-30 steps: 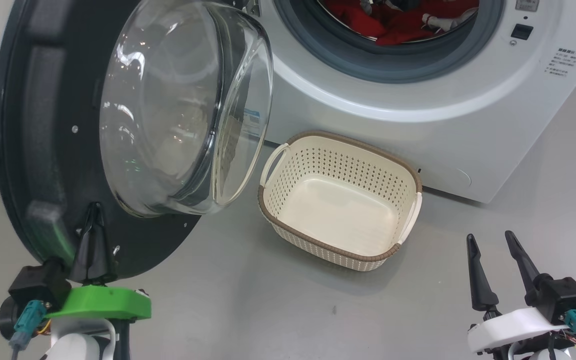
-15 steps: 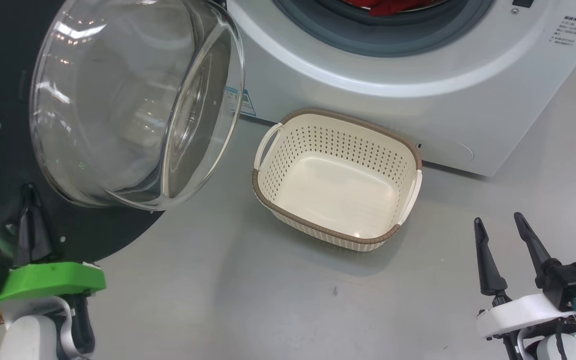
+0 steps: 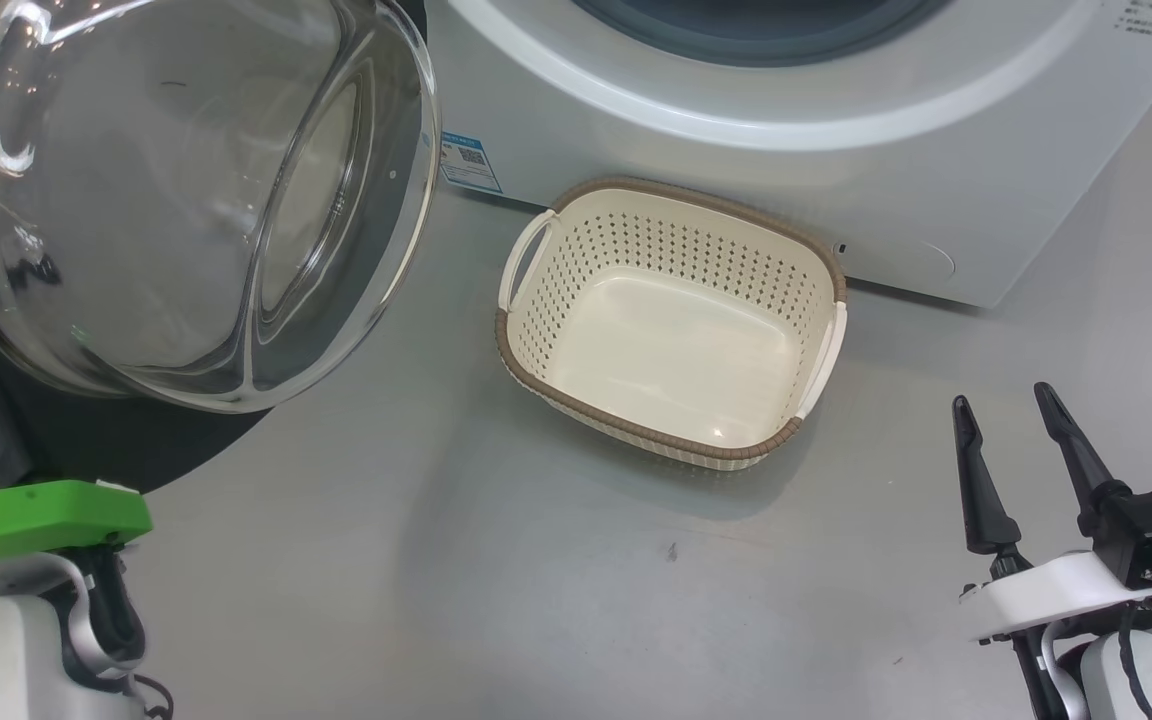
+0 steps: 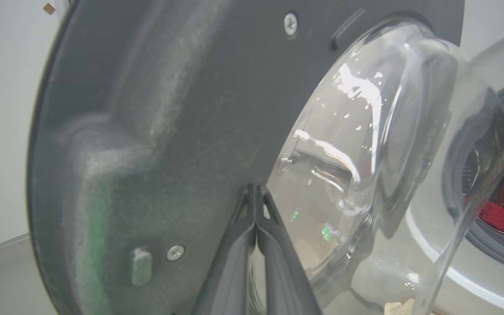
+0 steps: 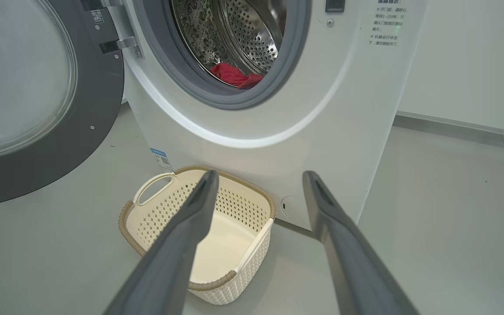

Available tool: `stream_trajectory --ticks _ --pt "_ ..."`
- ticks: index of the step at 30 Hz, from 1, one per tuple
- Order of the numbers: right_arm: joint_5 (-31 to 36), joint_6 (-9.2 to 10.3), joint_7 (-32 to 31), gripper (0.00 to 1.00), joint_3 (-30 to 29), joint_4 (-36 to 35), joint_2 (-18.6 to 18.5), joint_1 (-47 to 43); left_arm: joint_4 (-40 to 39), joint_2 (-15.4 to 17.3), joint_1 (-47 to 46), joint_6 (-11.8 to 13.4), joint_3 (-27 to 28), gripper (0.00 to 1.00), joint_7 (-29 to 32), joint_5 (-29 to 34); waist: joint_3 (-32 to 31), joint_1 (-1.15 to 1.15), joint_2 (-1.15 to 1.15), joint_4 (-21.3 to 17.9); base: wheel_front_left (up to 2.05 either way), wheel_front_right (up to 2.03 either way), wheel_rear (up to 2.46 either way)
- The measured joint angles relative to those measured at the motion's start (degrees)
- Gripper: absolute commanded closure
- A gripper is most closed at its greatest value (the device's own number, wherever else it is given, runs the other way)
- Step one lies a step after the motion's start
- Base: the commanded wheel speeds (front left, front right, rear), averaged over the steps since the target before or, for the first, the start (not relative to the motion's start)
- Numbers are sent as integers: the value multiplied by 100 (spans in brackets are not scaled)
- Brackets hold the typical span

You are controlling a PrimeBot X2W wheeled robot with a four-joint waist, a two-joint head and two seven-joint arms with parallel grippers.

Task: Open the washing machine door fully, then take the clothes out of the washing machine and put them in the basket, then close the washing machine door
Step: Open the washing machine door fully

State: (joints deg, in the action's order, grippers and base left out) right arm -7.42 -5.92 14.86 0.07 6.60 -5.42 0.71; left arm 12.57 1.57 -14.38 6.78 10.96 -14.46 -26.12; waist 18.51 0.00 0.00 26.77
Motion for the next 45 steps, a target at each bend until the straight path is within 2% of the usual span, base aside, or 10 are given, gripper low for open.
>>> stream_trajectory --ticks 8,27,36,45 --pt "0 -7 0 0 -3 27 -10 35 303 47 -165 0 417 100 0 -7 57 0 0 -22 0 0 0" --pt "-1 -51 0 0 -1 167 2 179 501 34 -376 -44 628 100 0 210 -31 0 0 -75 0 0 0" --pt "-12 -51 0 0 -31 252 56 175 167 -14 -83 -224 412 100 0 471 -243 0 0 -117 0 0 0" --pt "-47 -51 0 0 -35 278 145 124 -241 -25 483 -564 -388 100 0 818 -537 0 0 -159 0 0 0"
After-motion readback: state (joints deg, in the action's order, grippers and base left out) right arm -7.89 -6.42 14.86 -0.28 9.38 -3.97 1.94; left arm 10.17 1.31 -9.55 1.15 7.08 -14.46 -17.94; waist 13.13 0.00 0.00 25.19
